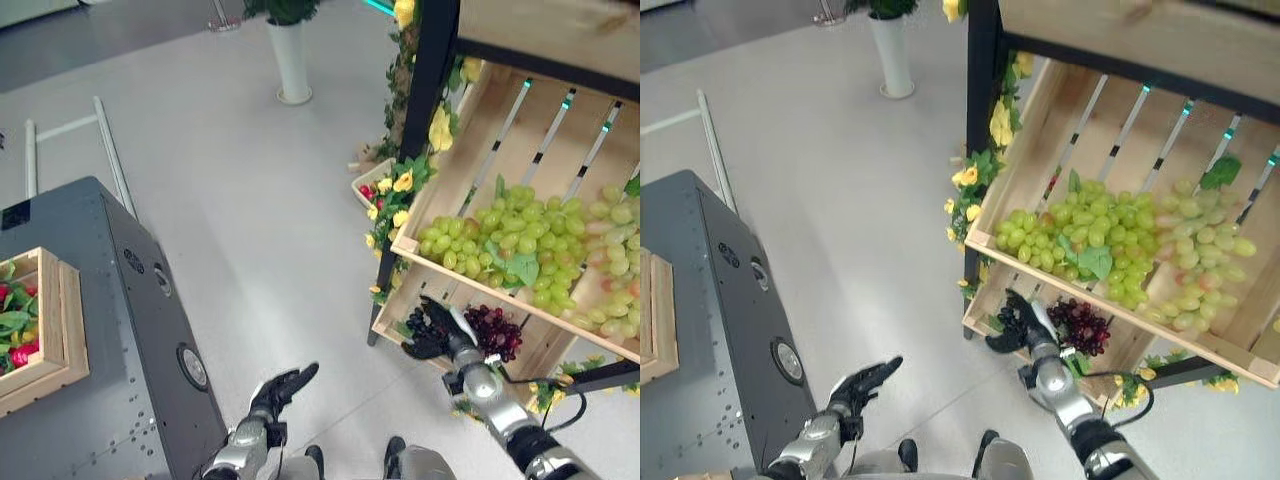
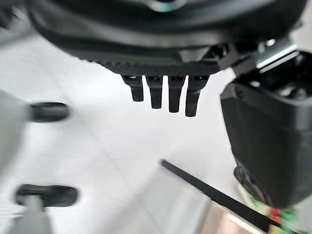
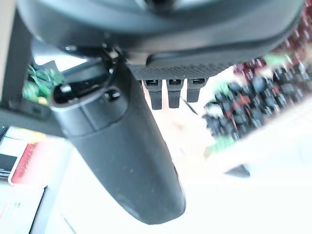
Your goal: Pick up the fruits from the basket on one side to the basket on the other side
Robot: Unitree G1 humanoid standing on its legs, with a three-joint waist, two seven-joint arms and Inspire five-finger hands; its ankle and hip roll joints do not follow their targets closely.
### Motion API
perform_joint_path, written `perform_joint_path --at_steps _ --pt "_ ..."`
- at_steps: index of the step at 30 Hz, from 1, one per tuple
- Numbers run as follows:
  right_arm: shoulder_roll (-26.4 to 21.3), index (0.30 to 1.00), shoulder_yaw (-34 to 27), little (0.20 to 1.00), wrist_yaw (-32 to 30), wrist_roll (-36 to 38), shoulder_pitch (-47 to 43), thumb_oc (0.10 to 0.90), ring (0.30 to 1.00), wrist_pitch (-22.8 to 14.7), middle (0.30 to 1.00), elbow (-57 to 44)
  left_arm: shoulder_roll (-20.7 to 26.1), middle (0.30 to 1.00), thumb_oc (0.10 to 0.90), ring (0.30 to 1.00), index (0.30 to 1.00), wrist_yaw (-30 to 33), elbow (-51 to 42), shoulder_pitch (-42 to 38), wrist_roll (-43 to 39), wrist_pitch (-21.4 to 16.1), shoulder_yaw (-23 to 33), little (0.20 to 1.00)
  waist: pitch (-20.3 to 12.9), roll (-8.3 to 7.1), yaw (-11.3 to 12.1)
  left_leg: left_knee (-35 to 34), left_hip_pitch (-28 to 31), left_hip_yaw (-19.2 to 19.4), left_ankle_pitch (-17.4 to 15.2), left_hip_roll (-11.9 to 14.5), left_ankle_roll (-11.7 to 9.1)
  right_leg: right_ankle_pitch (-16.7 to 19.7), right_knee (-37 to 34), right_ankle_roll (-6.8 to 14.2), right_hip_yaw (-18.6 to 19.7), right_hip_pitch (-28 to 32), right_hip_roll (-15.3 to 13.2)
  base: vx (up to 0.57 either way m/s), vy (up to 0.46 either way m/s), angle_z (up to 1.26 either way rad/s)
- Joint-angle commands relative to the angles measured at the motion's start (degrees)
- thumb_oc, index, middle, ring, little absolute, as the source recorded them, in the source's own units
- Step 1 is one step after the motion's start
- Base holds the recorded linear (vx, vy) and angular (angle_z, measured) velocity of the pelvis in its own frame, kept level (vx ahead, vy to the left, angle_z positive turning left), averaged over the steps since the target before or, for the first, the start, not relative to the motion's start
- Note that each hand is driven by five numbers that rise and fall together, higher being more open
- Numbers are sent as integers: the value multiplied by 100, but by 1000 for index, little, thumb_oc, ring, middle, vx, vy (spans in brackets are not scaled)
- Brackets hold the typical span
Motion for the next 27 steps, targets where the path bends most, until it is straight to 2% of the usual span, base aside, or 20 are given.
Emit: perform_joint_path --at_steps 1,4,7,8,9,10,12,13,15,16,17,18,19,20,21,22,23,24,26,27 --pt "139 900 162 900 245 17 -172 800 900 -494 900 -195 -34 900 800 900 900 96 345 -28 508 28 -30 900 -306 -107 -44 -602 -154 -25 243 -295 178 554 -1073 -52 271 475 93 32 48 7" --pt "267 900 193 900 319 38 -66 800 900 -356 900 -12 -31 900 800 900 900 152 657 -92 741 150 -20 900 -385 -79 -19 -829 -143 -216 354 -349 200 466 -999 -50 219 461 128 4 25 19" --pt "432 900 197 900 317 231 82 800 900 -146 900 295 31 900 800 900 900 121 912 -108 1109 175 32 900 -413 -49 -69 -783 -154 -277 338 -349 313 249 -378 -53 291 266 108 20 -20 29" --pt "463 900 180 900 336 231 131 800 900 -102 900 335 59 900 800 900 900 107 924 -102 1191 189 39 900 -406 -38 -104 -780 -148 -320 338 -347 347 253 -155 -33 394 178 106 44 -131 31" --pt "516 900 168 900 417 253 228 800 900 -14 900 402 135 900 800 900 900 116 918 -104 1281 240 10 900 -390 -8 -197 -778 -146 -477 342 -349 419 282 226 -2 737 -27 144 32 -140 27" --pt "525 900 178 900 393 282 256 800 900 -7 900 425 159 900 800 900 900 98 915 -116 1300 250 -17 900 -378 6 -245 -794 -137 -590 361 -347 432 241 257 -36 947 -45 207 27 -197 39" --pt "554 900 188 900 409 303 335 800 900 62 900 605 256 900 800 900 900 8 902 -259 1289 376 -163 900 -411 50 -414 -802 -200 -1086 454 -346 439 62 176 -225 1637 -58 545 -4 -327 108" --pt "579 900 195 900 491 352 306 800 900 76 900 933 250 900 800 900 900 -22 953 -376 1371 428 -219 900 -425 22 -437 -722 -290 -1341 503 -347 386 -14 45 -322 1833 2 678 -29 -373 148" --pt "602 900 228 900 648 301 234 800 900 172 900 1194 238 900 800 900 900 26 1007 -421 1357 470 -211 900 -415 -25 -400 -706 -351 -1437 567 -294 285 -42 -116 -394 1807 98 757 -64 -417 157" --pt "616 900 297 900 791 113 133 800 900 275 900 1417 222 900 800 900 900 65 1077 -445 1362 487 -179 900 -394 -113 -287 -682 -455 -1475 643 -235 161 53 -408 -426 1634 215 732 -94 -462 150" --pt "620 900 334 900 820 44 102 800 900 280 900 1492 213 900 800 900 900 98 1103 -435 1352 455 -153 900 -379 -137 -252 -675 -506 -1458 687 -200 114 75 -464 -435 1586 244 731 -136 -513 105" --pt "608 900 469 900 1023 -185 36 800 900 539 900 1620 177 900 800 900 900 284 1107 -384 1187 275 -86 900 -327 -193 -181 -691 -614 -1328 816 -73 -8 152 -626 -467 1539 306 779 -100 -345 43" --pt "604 900 489 900 989 -160 37 800 900 530 900 1682 157 900 800 900 900 357 1108 -378 1157 170 -55 900 -310 -220 -156 -662 -667 -1239 841 -34 -40 177 -690 -479 1479 345 767 -137 -443 34" --pt "584 900 484 900 1002 -203 59 800 900 625 900 1813 96 900 800 900 900 495 1101 -378 1069 -48 39 900 -264 -305 -106 -399 -843 -927 814 16 -101 240 -843 -507 1236 480 704 -116 -330 69" --pt "581 900 450 900 966 -143 90 800 900 746 900 1852 48 900 800 900 900 466 1042 -387 1659 -145 79 900 -244 -373 -101 -79 -926 -649 669 20 -82 274 -933 -518 1052 552 647 -192 -383 124" --pt "531 900 387 900 921 -10 95 800 900 790 900 1974 -7 900 800 900 900 393 1003 -386 2491 -509 -70 900 -245 -453 -91 441 -987 -305 390 -31 -14 369 -1057 -526 851 575 554 -164 -234 137" --pt "514 900 359 900 925 4 81 800 900 785 900 2029 -26 900 800 900 900 422 979 -387 2574 -569 -168 900 -251 -477 -89 664 -988 -218 239 -80 36 397 -1088 -523 806 567 521 -249 -197 140" --pt "463 900 305 900 939 2 30 800 900 815 900 2183 -50 900 800 900 900 538 842 -369 2299 -586 -415 900 -256 -514 -72 1384 -935 0 -247 -282 201 474 -1175 -494 667 551 454 -221 -107 104" --pt "463 900 226 900 888 -8 35 800 900 871 900 2323 -64 900 800 900 900 355 798 -377 1852 -352 -363 900 -278 -484 -91 1883 -839 192 -527 -409 276 500 -1195 -475 501 546 467 -212 -69 63" --pt "487 900 159 900 837 -8 56 800 900 884 900 2404 -71 900 800 900 900 336 819 -368 1824 -284 -307 900 -322 -445 -124 1879 -714 257 -566 -451 269 485 -1136 -471 417 496 494 -143 -16 34"
